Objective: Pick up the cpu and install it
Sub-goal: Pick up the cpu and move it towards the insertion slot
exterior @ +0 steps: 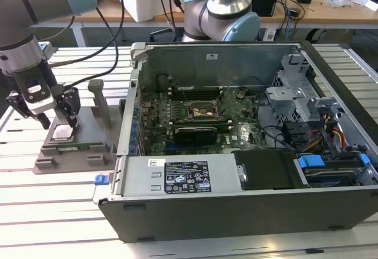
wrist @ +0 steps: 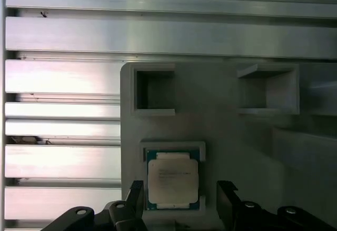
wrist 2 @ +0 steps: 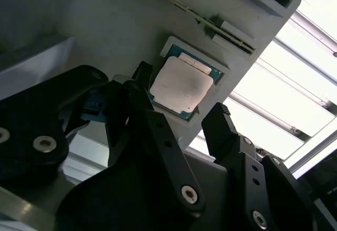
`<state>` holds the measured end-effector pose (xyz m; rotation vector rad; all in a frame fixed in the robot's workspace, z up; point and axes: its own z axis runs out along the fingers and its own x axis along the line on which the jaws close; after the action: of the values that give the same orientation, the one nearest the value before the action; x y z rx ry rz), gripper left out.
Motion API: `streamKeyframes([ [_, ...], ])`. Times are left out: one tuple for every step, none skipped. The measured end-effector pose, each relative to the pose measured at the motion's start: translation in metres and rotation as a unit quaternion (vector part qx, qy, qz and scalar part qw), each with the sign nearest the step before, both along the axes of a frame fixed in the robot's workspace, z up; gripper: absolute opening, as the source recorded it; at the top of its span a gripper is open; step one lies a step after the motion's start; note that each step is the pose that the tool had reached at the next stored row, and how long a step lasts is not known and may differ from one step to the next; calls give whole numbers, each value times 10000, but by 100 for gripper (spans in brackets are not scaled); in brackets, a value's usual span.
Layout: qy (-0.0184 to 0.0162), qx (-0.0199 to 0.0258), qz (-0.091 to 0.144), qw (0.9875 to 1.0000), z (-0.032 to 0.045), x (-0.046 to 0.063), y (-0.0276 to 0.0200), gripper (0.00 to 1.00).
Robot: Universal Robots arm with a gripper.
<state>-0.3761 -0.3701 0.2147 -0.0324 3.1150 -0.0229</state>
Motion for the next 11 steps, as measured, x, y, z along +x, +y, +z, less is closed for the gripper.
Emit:
streamKeyframes([
  [0, 0, 0, 10000, -20, 0, 0, 66],
  [0, 0, 0, 10000, -35, 0, 0, 66],
  [0, 0, 0, 10000, -55, 0, 0, 66],
  [0, 0, 0, 10000, -74, -1, 0, 66],
  [0, 0, -1, 10000, -100, -1, -1, 66],
  [0, 0, 0, 10000, -119, 0, -2, 66],
  [0, 0, 0, 10000, -133, 0, -2, 66],
  [0, 0, 0, 10000, -153, 0, -3, 66],
  [0, 0, 0, 10000, -164, 0, -3, 66],
  [0, 0, 0, 10000, -171, -1, -4, 66],
  [0, 1, 3, 10000, -178, -8, -4, 66],
])
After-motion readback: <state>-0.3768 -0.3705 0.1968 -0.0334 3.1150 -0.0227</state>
